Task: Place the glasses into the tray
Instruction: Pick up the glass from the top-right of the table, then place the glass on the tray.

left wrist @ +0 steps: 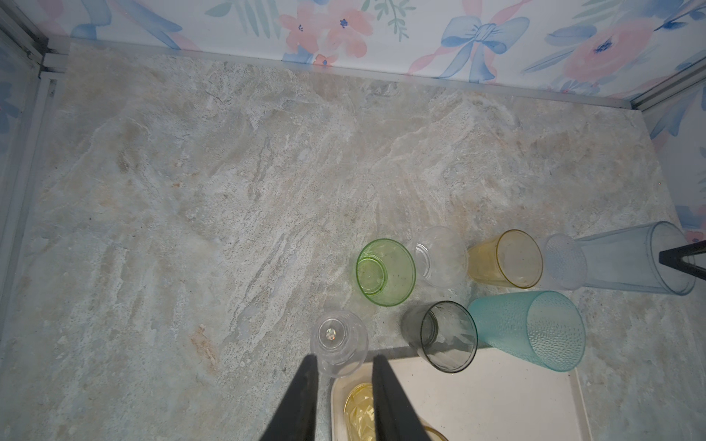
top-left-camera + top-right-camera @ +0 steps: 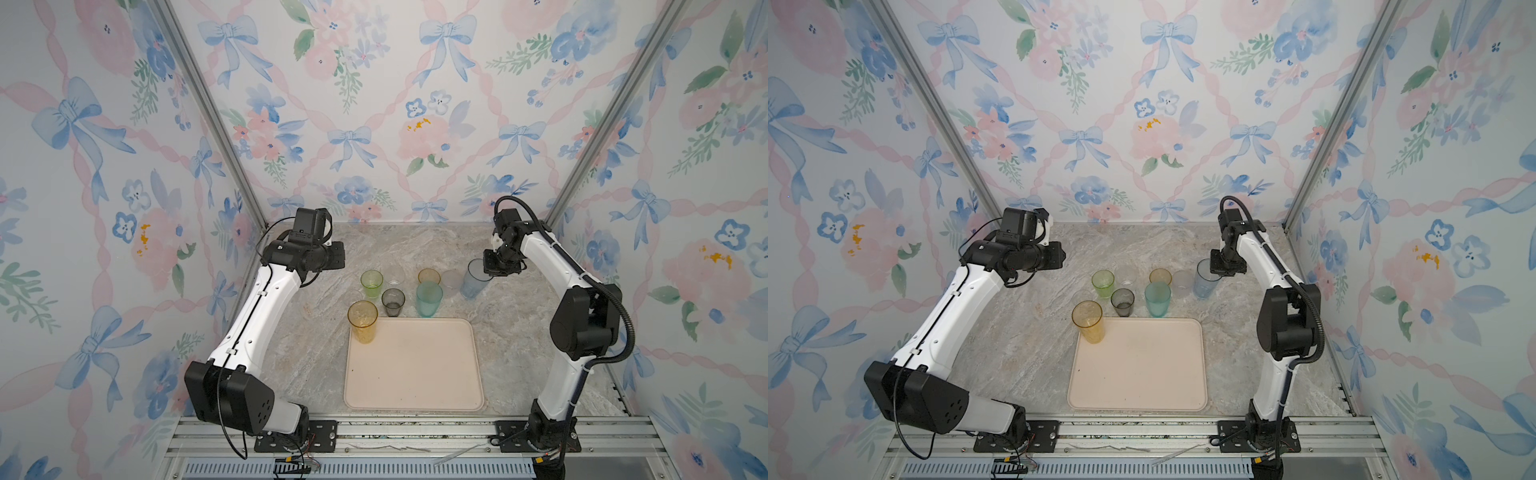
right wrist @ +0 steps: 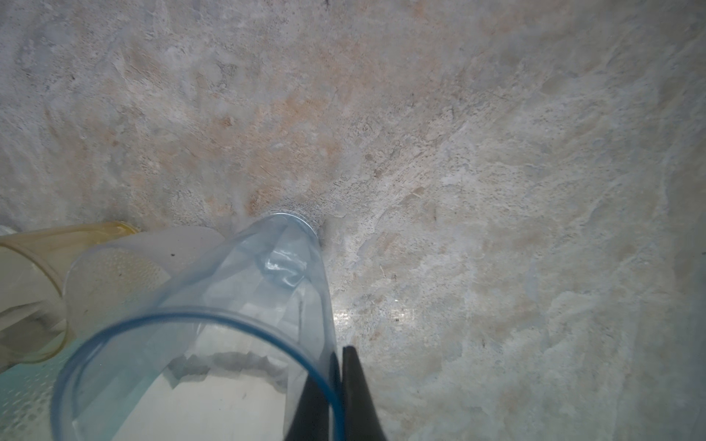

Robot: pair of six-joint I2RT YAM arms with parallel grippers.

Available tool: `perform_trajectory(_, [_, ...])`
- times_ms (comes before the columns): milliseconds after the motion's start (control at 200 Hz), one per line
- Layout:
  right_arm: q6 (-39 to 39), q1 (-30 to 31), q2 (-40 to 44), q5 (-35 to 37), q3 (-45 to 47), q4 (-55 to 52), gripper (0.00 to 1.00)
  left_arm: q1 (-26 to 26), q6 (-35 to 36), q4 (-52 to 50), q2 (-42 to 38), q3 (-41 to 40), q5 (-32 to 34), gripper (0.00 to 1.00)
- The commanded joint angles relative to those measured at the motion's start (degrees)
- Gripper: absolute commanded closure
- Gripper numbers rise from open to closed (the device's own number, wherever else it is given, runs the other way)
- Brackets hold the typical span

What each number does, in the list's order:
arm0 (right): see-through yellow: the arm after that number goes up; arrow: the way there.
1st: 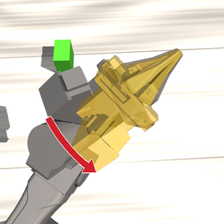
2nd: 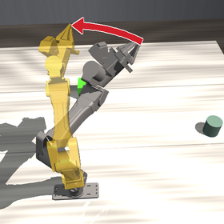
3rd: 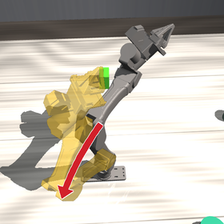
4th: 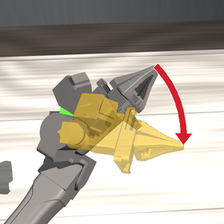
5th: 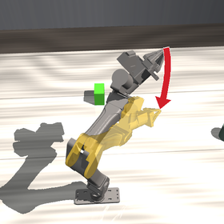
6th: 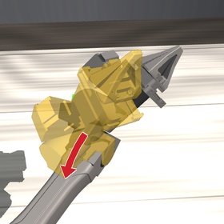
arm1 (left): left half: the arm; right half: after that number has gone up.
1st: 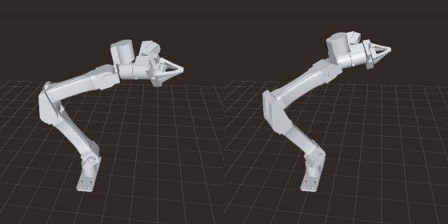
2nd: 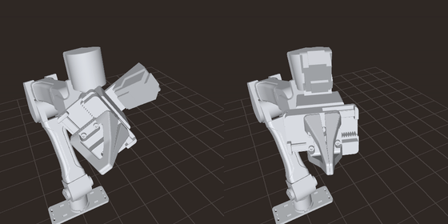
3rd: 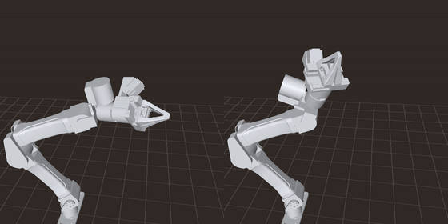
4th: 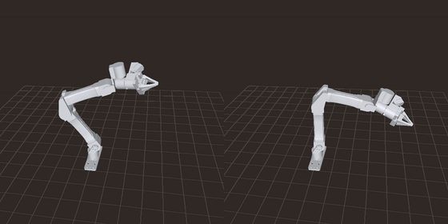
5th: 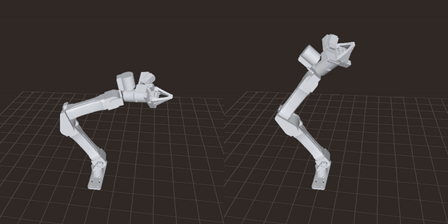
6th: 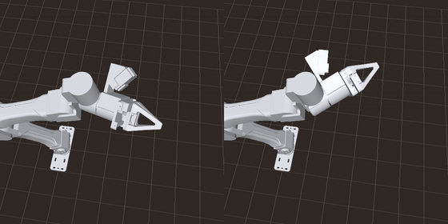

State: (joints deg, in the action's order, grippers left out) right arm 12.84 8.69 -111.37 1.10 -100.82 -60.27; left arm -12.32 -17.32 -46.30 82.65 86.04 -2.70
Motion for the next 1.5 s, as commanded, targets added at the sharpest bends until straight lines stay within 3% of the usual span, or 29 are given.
perform_trajectory(0, [-0.4, 0.6, 0.5, 1.1, -1.0, -1.7, 1.00, 0.5, 1.3, 0.7, 1.0, 1.2, -0.9, 0.72])
perform_trajectory(395, [-2.8, -2.7, 13.1, 5.3, -2.3, -3.3, 1.00, 0.5, 1.2, 1.3, 1.8, 2.2, -0.2, 0.73])
perform_trajectory(540, [-5.6, 0.4, 18.9, 3.7, -6.0, -8.3, 1.00, 0.5, 0.7, 2.8, 2.6, 2.4, 1.4, 0.74])
perform_trajectory(800, [-9.8, 16.6, 23.9, -3.8, -11.9, -21.4, 1.00, 0.4, 0.0, 4.2, 4.9, 6.2, 3.2, 0.75])
perform_trajectory(1046, [-2.5, 39.8, 22.9, -1.0, -10.7, -19.8, 1.00, 0.5, 1.6, 4.4, 6.2, 10.1, 2.3, 0.74])
perform_trajectory(1221, [2.0, 48.5, 16.9, 0.0, -11.8, -16.8, 1.00, 0.8, 1.8, 4.2, 7.3, 13.6, -0.7, 0.73])
perform_trajectory(1496, [-0.2, 57.1, 0.8, 3.2, -20.5, -18.9, 1.00, 1.0, 1.9, 4.1, 5.9, 14.2, -0.9, 0.73])
